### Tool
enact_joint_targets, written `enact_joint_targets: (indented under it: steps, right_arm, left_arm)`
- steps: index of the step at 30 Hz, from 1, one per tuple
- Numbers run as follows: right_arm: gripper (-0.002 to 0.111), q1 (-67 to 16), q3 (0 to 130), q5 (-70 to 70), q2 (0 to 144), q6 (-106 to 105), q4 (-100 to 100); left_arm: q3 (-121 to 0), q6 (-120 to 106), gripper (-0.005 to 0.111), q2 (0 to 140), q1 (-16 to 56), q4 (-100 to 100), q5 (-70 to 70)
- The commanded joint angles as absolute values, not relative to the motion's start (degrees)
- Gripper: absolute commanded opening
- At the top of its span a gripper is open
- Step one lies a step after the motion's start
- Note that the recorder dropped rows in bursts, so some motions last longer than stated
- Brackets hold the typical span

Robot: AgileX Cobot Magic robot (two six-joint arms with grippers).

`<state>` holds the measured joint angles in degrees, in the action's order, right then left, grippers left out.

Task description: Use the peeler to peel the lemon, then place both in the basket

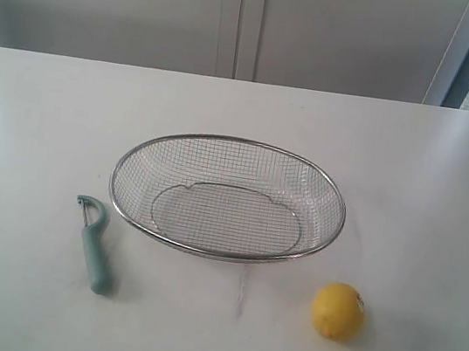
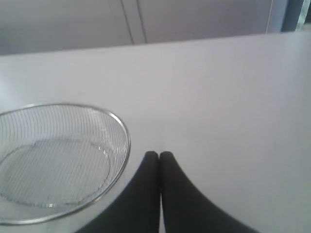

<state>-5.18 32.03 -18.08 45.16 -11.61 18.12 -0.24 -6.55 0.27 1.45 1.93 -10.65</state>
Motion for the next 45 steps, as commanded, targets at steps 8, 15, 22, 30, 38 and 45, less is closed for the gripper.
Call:
enact_joint_targets:
  steps: [8,15,22,30,38,45]
  right_arm:
    - [0.000,-5.3,46.6,-41.7,57.6,-8.5,7.2]
    - [0.000,-5.3,58.4,-60.1,61.8,-2.6,-5.0]
    - [0.000,-5.3,66.0,-68.4,66.2,-2.4,-5.0]
    - [0.000,-5.3,66.4,-65.8,67.1,-2.4,-4.9]
    - [0.000,-5.3,66.4,-64.2,67.5,-2.3,0.0]
    - [0.000,-5.4,66.6,-67.3,70.9,-2.7,3.2]
  left_arm:
    - [0.0,-6.3,0.000,0.0,1.4,2.5,-10.8]
    - [0.0,-6.3,0.000,0.0,1.4,2.5,-10.8]
    - [0.0,-6.3,0.000,0.0,1.4,2.5,-10.8]
    - [0.0,-6.3,0.000,0.0,1.4,2.5,-10.8]
    - [0.0,-6.3,0.000,0.0,1.4,2.5,-10.8]
    - [0.0,-6.3,0.000,0.0,1.4,2.5,-10.8]
